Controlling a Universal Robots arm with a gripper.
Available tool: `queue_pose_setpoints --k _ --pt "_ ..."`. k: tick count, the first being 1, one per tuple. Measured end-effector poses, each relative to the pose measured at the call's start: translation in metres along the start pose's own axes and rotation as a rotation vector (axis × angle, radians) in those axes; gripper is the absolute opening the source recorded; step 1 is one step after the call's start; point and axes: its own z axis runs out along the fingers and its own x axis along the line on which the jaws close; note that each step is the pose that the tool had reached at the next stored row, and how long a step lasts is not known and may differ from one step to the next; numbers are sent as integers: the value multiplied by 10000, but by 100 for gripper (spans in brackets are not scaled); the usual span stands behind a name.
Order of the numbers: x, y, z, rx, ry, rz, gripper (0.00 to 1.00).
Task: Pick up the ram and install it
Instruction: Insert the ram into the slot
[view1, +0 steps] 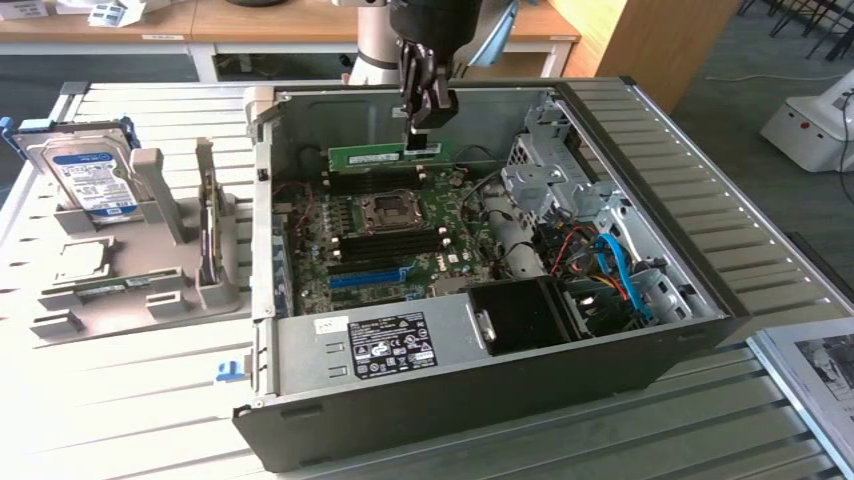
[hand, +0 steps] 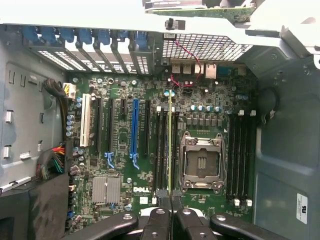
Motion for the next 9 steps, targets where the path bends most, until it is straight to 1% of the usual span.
queue_pose_setpoints --k 9 --pt "0 0 4 2 -4 131 12"
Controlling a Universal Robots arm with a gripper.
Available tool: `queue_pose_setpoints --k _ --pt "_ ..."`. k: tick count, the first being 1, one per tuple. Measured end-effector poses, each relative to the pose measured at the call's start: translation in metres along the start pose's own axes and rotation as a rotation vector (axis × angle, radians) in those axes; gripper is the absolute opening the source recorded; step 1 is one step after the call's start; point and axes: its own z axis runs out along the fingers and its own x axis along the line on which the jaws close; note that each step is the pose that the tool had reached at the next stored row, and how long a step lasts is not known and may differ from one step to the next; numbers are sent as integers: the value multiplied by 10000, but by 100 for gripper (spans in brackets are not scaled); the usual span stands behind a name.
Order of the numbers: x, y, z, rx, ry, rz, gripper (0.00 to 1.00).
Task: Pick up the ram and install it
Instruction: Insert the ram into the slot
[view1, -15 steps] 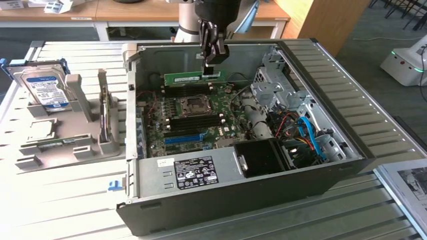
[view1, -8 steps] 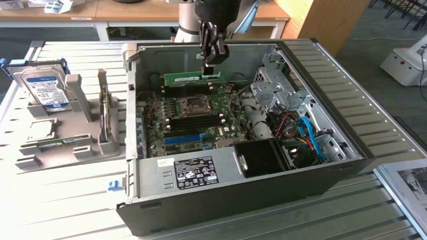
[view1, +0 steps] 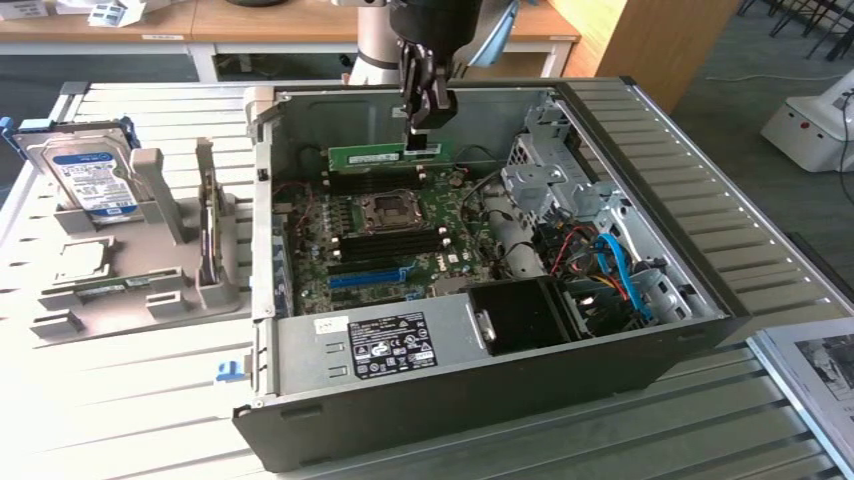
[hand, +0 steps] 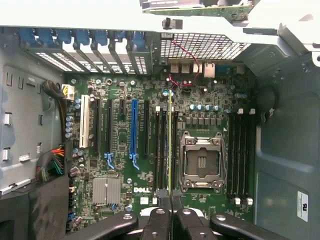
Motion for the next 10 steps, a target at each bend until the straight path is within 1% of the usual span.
queue_pose_setpoints --k 10 --pt "1 -1 36 3 0 0 12"
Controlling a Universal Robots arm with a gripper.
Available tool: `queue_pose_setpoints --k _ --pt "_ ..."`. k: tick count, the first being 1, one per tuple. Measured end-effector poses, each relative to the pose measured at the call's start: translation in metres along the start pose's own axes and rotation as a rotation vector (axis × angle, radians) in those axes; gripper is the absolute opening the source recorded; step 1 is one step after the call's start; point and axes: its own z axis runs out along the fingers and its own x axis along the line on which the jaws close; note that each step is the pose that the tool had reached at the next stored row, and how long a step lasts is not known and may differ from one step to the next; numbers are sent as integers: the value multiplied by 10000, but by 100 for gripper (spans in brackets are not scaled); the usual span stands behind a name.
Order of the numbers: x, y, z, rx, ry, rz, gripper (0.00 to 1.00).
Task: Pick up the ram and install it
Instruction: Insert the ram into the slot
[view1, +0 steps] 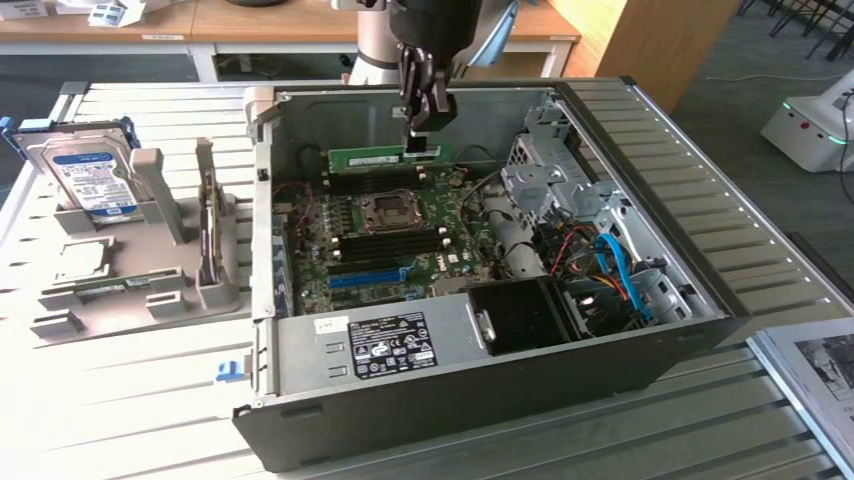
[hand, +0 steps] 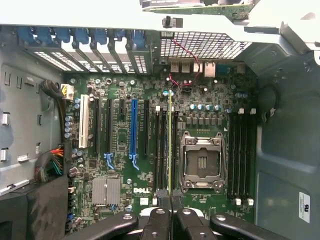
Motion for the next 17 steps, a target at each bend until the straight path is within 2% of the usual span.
queue_pose_setpoints --k 7,17 --pt "1 -1 55 4 1 0 12" --pt "2 -6 199 38 0 0 12"
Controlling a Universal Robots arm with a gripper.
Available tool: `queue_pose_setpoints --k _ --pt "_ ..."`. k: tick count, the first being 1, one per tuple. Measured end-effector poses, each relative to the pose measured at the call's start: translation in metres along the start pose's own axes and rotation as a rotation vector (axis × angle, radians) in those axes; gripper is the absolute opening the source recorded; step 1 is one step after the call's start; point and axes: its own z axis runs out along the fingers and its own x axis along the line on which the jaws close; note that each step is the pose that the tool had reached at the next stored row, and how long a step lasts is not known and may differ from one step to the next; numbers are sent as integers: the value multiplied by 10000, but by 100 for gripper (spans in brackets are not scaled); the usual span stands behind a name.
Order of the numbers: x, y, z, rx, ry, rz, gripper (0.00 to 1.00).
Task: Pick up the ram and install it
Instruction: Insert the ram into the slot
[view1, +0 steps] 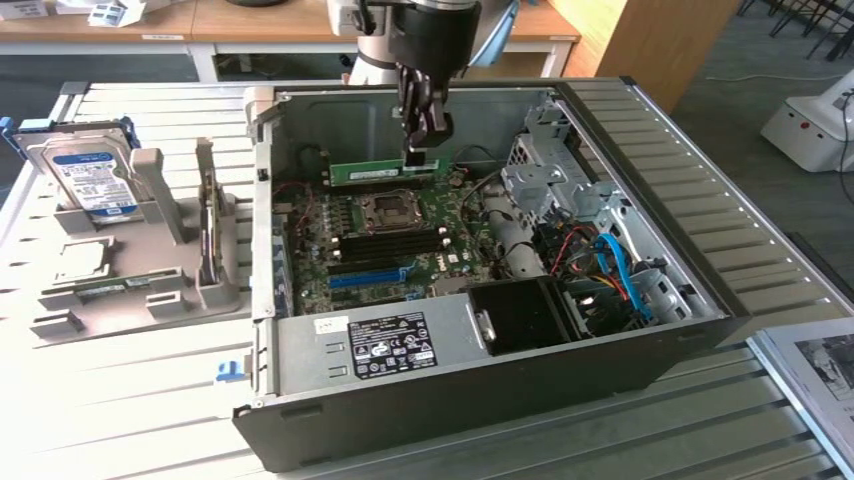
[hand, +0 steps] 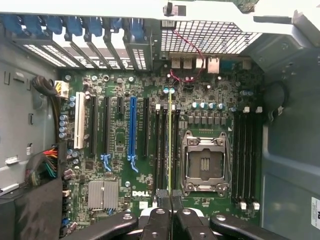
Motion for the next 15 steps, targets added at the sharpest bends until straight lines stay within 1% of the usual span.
queue_pose_setpoints --k 15 --pt "3 -6 217 25 1 -1 12"
